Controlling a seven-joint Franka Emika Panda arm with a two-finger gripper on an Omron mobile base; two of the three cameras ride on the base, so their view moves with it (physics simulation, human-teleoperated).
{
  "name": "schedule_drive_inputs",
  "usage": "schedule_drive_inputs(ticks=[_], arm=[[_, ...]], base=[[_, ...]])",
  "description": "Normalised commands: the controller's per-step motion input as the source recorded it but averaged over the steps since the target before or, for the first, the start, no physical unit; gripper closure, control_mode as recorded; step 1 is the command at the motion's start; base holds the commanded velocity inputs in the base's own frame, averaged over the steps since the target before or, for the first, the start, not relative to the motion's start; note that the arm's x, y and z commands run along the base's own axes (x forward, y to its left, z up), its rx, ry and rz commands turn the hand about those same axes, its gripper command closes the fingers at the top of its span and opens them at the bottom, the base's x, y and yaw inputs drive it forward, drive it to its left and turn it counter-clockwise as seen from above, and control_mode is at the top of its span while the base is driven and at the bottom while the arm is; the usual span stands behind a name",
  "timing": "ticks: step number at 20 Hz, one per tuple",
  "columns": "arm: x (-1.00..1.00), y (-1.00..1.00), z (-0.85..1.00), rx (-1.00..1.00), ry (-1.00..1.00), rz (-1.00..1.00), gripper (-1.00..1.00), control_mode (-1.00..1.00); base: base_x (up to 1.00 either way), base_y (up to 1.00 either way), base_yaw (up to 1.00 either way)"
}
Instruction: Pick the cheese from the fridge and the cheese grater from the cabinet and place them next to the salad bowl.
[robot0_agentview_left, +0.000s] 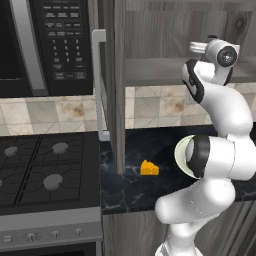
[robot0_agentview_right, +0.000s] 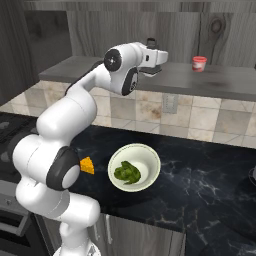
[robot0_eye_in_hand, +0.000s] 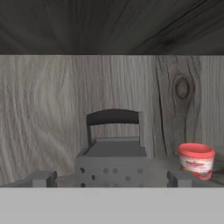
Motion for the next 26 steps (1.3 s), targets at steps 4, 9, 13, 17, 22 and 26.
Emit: schedule_drive_inputs(ticks=[4, 9, 13, 17, 22, 26], arm=[[0.07, 0.0, 0.0, 0.0, 0.0, 0.0, -1.0, -1.0], [0.05, 0.0, 0.0, 0.0, 0.0, 0.0, 1.0, -1.0], [0.0, 0.0, -0.02, 0.0, 0.0, 0.0, 1.0, -1.0], [0.0, 0.0, 0.0, 0.0, 0.0, 0.0, 1.0, -1.0], [0.0, 0.0, 0.0, 0.0, 0.0, 0.0, 1.0, -1.0], [0.0, 0.0, 0.0, 0.0, 0.0, 0.0, 1.0, -1.0]], base=[[0.0, 0.0, 0.0], [0.0, 0.0, 0.0], [0.0, 0.0, 0.0], [0.0, 0.0, 0.0], [0.0, 0.0, 0.0], [0.0, 0.0, 0.0]])
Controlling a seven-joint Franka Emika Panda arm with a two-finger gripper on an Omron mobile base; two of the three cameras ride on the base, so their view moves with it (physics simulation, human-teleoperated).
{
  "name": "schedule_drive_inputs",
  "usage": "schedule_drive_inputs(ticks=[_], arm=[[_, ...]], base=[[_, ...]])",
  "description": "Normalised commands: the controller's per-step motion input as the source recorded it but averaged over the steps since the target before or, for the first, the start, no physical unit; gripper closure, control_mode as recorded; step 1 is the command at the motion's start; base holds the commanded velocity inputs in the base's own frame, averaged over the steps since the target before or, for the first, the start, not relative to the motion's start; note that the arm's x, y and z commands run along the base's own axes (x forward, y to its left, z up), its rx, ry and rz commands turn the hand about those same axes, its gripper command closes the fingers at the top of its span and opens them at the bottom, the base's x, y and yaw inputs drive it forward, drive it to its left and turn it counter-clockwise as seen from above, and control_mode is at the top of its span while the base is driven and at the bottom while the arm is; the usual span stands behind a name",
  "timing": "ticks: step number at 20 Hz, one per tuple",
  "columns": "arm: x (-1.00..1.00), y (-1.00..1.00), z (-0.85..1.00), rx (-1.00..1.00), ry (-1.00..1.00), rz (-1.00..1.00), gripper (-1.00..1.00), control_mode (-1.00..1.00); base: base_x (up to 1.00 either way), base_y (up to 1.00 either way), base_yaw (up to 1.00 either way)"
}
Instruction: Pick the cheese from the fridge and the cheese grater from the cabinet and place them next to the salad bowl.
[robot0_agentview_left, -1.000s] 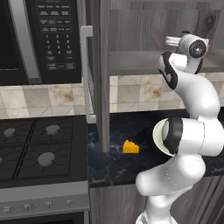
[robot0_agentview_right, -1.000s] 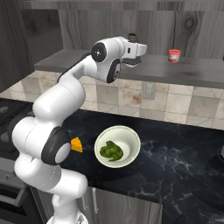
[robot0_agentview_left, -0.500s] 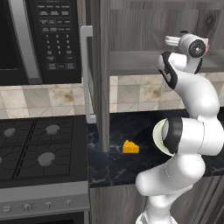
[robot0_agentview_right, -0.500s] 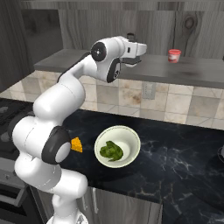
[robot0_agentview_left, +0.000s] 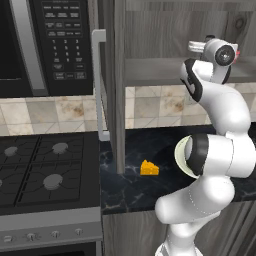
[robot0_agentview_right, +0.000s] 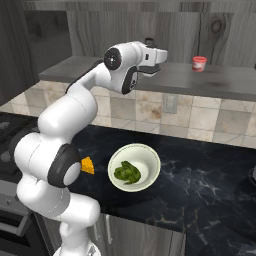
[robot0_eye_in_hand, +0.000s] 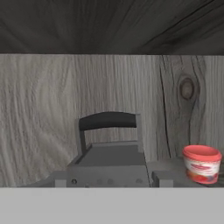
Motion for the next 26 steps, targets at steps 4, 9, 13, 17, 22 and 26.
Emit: schedule_drive_inputs(ticks=[4, 9, 13, 17, 22, 26], arm=[[0.0, 0.0, 0.0, 0.0, 0.0, 0.0, 1.0, -1.0], [0.0, 0.0, 0.0, 0.0, 0.0, 0.0, 1.0, -1.0], [0.0, 0.0, 0.0, 0.0, 0.0, 0.0, 1.0, -1.0], [0.0, 0.0, -0.01, 0.0, 0.0, 0.01, 1.0, -1.0], [-0.3, -0.01, -0.07, 0.0, -0.06, 0.09, 1.0, -1.0], [-0.8, 0.0, 0.0, 0.0, -0.06, 0.08, 1.0, -1.0]], base=[[0.0, 0.0, 0.0], [0.0, 0.0, 0.0], [0.0, 0.0, 0.0], [0.0, 0.0, 0.0], [0.0, 0.0, 0.0], [0.0, 0.0, 0.0]])
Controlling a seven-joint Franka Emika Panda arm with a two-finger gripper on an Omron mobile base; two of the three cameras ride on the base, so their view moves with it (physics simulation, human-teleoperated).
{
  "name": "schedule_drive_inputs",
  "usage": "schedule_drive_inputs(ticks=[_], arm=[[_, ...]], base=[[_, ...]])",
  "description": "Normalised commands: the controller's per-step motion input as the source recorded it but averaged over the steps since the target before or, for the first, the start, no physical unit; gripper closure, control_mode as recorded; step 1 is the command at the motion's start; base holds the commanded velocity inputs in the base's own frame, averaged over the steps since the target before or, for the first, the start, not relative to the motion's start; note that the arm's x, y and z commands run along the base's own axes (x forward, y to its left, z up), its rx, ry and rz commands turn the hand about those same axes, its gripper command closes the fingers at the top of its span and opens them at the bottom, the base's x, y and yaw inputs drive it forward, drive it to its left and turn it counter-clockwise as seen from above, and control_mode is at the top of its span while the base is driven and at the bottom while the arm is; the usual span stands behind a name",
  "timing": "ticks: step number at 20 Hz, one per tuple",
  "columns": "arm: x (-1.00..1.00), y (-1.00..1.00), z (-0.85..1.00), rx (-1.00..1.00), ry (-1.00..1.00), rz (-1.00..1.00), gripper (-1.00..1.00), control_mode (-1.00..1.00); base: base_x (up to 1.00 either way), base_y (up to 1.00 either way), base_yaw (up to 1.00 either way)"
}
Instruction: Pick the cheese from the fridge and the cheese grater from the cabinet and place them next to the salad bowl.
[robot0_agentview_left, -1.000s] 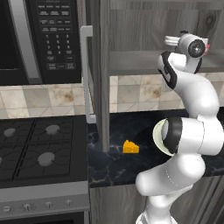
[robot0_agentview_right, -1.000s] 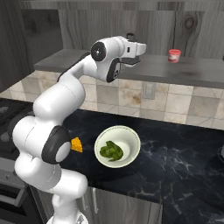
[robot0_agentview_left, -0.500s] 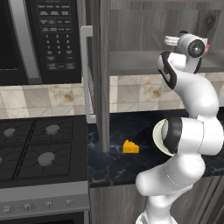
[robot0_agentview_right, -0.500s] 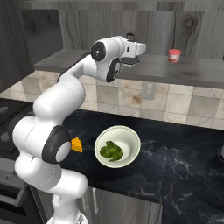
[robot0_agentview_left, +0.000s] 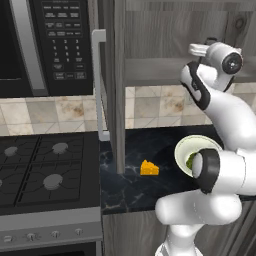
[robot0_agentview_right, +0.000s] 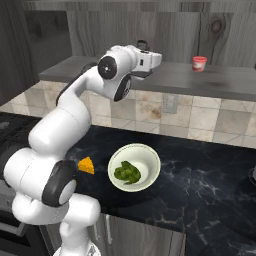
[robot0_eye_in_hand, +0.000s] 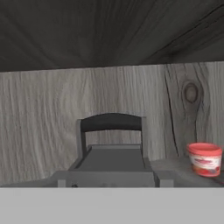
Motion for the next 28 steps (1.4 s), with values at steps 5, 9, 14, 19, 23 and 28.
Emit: schedule_drive_inputs(ticks=[5, 9, 14, 19, 23, 28], arm=[[-0.95, -0.02, 0.08, -0.01, -0.01, 0.03, 1.0, -1.0], [-0.9, -0.13, 0.23, -0.01, 0.0, 0.01, 1.0, -1.0], [-0.89, -0.18, 0.04, -0.09, 0.0, 0.08, 1.0, -1.0], [-0.67, -0.22, -0.16, -0.14, 0.01, 0.21, 1.0, -1.0], [-0.53, -0.43, -0.43, -0.07, 0.0, 0.25, 1.0, -1.0], [-0.33, -0.47, -0.62, -0.02, 0.0, 0.2, 1.0, -1.0]], base=[[0.0, 0.0, 0.0], [0.0, 0.0, 0.0], [0.0, 0.0, 0.0], [0.0, 0.0, 0.0], [0.0, 0.0, 0.0], [0.0, 0.0, 0.0]])
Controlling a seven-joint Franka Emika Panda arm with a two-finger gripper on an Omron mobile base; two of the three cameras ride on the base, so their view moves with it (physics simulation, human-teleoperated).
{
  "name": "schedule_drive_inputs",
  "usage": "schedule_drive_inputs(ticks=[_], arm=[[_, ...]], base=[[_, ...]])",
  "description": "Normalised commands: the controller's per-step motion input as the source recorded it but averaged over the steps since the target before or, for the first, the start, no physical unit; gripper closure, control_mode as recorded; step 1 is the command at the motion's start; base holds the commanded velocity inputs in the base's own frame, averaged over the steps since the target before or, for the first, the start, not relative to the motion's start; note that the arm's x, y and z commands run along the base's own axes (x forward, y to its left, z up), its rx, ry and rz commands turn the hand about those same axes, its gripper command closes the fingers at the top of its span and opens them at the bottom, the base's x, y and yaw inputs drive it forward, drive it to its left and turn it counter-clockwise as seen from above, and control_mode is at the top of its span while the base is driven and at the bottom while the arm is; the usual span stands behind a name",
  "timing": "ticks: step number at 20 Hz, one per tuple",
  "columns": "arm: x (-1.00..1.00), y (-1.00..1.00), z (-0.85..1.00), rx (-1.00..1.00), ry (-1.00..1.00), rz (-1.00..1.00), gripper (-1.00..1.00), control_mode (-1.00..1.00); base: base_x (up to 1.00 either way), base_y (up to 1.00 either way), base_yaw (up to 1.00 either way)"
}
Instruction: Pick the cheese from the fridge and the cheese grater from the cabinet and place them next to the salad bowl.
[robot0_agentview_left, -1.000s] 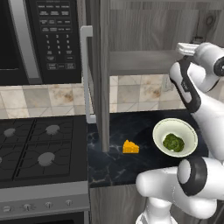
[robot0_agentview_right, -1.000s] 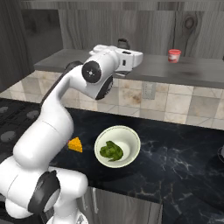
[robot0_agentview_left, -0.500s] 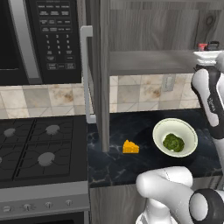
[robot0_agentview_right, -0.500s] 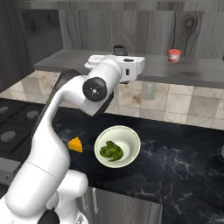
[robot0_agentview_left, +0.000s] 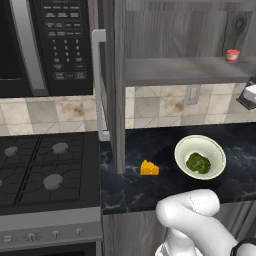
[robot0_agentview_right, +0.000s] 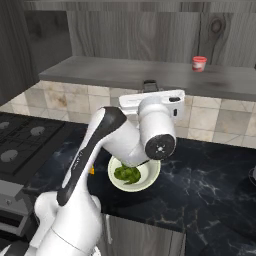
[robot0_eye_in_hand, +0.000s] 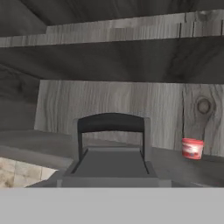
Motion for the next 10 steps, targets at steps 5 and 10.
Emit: schedule_drive_inputs(ticks=[5, 10], arm=[[-0.17, -0.41, -0.57, -0.01, 0.0, 0.09, 1.0, -1.0], [-0.02, -0.33, -0.5, -0.01, 0.05, 0.03, 1.0, -1.0]], base=[[0.0, 0.0, 0.0], [0.0, 0.0, 0.0]])
